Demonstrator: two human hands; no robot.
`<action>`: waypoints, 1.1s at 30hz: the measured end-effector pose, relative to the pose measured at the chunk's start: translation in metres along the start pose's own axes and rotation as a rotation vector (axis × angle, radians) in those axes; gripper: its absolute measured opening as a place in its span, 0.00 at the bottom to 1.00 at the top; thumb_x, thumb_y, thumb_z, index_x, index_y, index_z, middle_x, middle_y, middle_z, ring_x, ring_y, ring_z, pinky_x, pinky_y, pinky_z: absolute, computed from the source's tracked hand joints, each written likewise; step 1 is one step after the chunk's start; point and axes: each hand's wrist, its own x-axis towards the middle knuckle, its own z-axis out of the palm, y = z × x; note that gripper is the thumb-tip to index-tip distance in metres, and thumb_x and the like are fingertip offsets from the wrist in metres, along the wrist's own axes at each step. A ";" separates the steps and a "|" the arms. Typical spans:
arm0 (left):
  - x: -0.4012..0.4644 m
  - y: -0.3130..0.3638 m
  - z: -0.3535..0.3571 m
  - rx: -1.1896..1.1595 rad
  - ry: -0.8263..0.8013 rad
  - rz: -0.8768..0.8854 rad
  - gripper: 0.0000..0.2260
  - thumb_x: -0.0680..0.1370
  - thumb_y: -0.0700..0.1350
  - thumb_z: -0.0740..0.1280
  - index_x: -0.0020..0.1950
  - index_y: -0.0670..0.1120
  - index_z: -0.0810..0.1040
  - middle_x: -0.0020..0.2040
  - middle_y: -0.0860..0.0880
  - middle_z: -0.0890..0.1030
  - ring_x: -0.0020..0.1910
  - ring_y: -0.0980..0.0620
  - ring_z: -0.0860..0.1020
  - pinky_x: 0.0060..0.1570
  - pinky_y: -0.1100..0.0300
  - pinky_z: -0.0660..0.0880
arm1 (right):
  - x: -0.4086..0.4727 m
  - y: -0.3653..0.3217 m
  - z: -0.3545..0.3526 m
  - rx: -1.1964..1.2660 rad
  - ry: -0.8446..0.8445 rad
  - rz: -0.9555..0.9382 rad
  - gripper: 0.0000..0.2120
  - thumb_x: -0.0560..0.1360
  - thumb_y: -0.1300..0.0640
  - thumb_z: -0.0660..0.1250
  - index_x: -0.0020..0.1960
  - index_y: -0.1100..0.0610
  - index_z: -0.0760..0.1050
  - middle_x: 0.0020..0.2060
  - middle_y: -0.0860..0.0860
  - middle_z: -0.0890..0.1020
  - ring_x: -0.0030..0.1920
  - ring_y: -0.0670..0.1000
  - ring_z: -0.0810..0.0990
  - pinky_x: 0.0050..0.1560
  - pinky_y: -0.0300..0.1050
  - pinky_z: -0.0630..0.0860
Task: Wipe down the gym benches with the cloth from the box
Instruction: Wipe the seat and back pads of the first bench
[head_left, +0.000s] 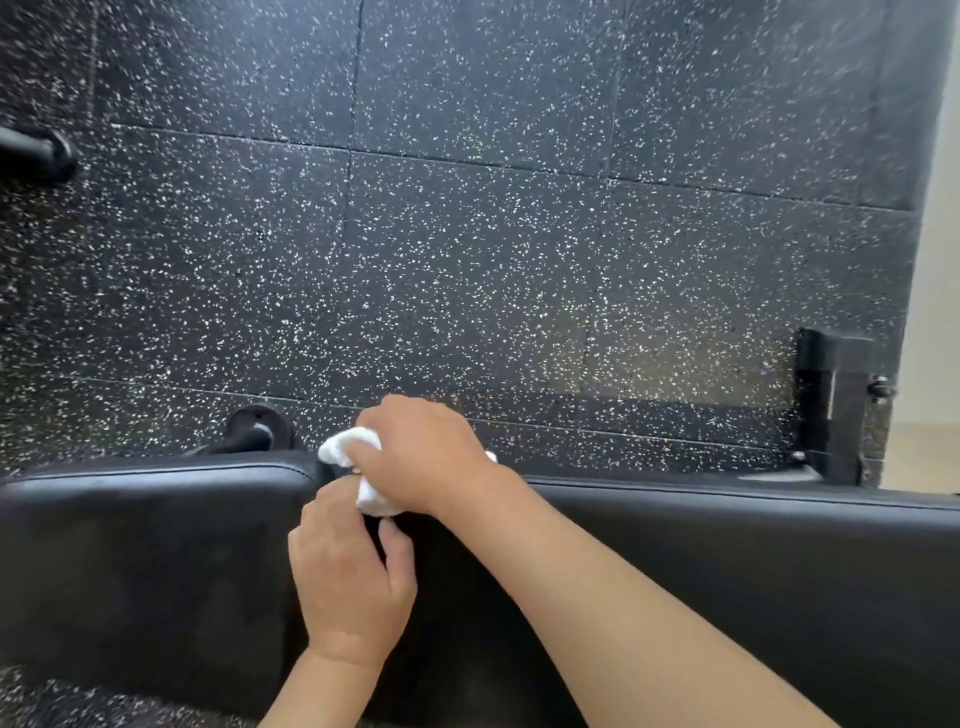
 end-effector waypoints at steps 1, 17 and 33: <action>0.000 0.003 -0.002 0.002 -0.018 -0.020 0.18 0.74 0.48 0.59 0.61 0.43 0.75 0.55 0.46 0.79 0.49 0.41 0.75 0.47 0.53 0.61 | -0.006 0.007 -0.003 0.013 0.003 -0.011 0.09 0.80 0.47 0.61 0.47 0.49 0.77 0.42 0.46 0.72 0.49 0.56 0.78 0.42 0.50 0.69; -0.015 0.144 0.065 0.111 -0.204 0.248 0.15 0.78 0.52 0.64 0.60 0.50 0.85 0.59 0.55 0.84 0.61 0.50 0.80 0.77 0.41 0.60 | -0.122 0.184 -0.080 -0.198 -0.031 0.139 0.17 0.77 0.51 0.61 0.58 0.33 0.81 0.49 0.45 0.81 0.53 0.54 0.80 0.49 0.48 0.77; -0.026 0.236 0.119 0.133 -0.364 0.423 0.16 0.81 0.52 0.61 0.60 0.48 0.85 0.53 0.56 0.84 0.53 0.54 0.80 0.63 0.55 0.70 | -0.253 0.354 -0.164 -0.145 0.034 0.551 0.07 0.72 0.46 0.65 0.37 0.42 0.78 0.41 0.48 0.81 0.43 0.57 0.78 0.38 0.46 0.69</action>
